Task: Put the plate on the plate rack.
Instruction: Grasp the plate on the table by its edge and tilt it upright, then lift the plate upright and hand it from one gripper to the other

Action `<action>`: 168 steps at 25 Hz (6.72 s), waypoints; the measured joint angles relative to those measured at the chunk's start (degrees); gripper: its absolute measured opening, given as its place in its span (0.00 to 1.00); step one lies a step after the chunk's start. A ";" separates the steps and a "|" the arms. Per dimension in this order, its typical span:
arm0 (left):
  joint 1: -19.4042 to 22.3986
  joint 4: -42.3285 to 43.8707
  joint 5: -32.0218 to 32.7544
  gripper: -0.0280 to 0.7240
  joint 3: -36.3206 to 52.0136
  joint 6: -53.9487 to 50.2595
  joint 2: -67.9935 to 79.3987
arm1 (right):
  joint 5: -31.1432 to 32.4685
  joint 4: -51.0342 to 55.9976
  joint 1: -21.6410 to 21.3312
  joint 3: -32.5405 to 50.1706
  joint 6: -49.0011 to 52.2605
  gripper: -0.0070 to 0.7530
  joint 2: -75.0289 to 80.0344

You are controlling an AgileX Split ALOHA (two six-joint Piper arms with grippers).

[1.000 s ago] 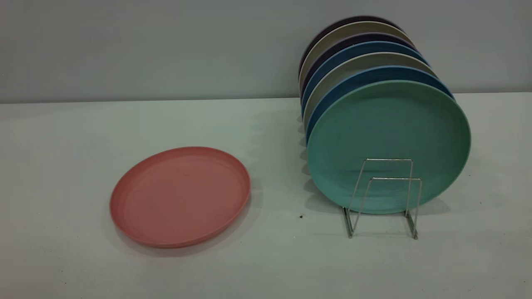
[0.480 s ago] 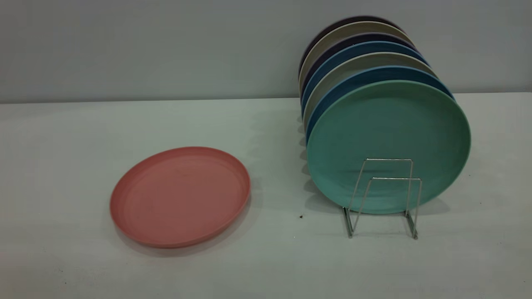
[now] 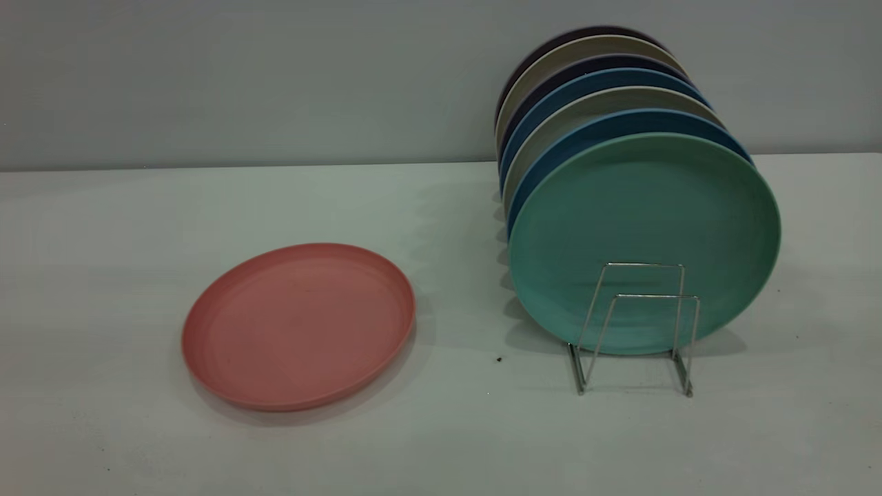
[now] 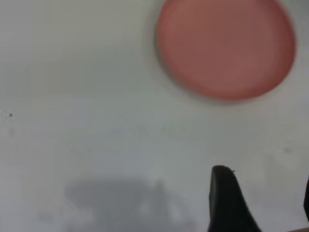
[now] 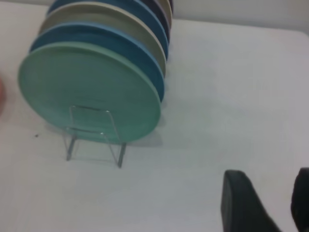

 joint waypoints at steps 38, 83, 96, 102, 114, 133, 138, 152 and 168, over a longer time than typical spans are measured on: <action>5.28 -20.82 -10.39 0.70 -34.84 23.73 71.42 | -17.52 0.98 -0.01 -9.44 -2.57 0.66 49.72; 3.89 -28.74 -13.69 0.49 -37.90 28.56 80.71 | -20.83 1.37 -0.01 -9.50 -2.75 0.62 49.72; 3.89 -29.62 -14.07 0.15 -38.01 28.56 81.77 | -20.89 1.37 -0.01 -9.50 -2.76 0.62 49.72; 3.89 -30.18 -13.81 0.08 -38.01 29.04 80.49 | -20.89 1.37 -0.01 -9.50 -2.81 0.62 49.72; 3.89 -28.69 -11.86 0.06 -37.91 31.97 69.76 | -20.89 1.96 -0.01 -9.50 -2.96 0.62 49.72; 0.26 -57.28 0.83 0.06 -37.84 61.37 52.69 | -13.54 14.01 10.25 -17.39 -12.87 0.62 42.27; 0.26 -60.50 3.08 0.06 -37.83 64.24 52.47 | -8.75 36.12 10.61 -21.31 -33.40 0.62 42.27; 0.26 -65.13 9.14 0.06 -37.83 69.03 52.47 | 0.57 74.50 10.61 -24.10 -69.13 0.57 44.26; -6.44 -59.75 3.07 0.06 -36.20 65.45 52.75 | -1.31 61.39 7.24 -23.43 -60.56 0.57 45.26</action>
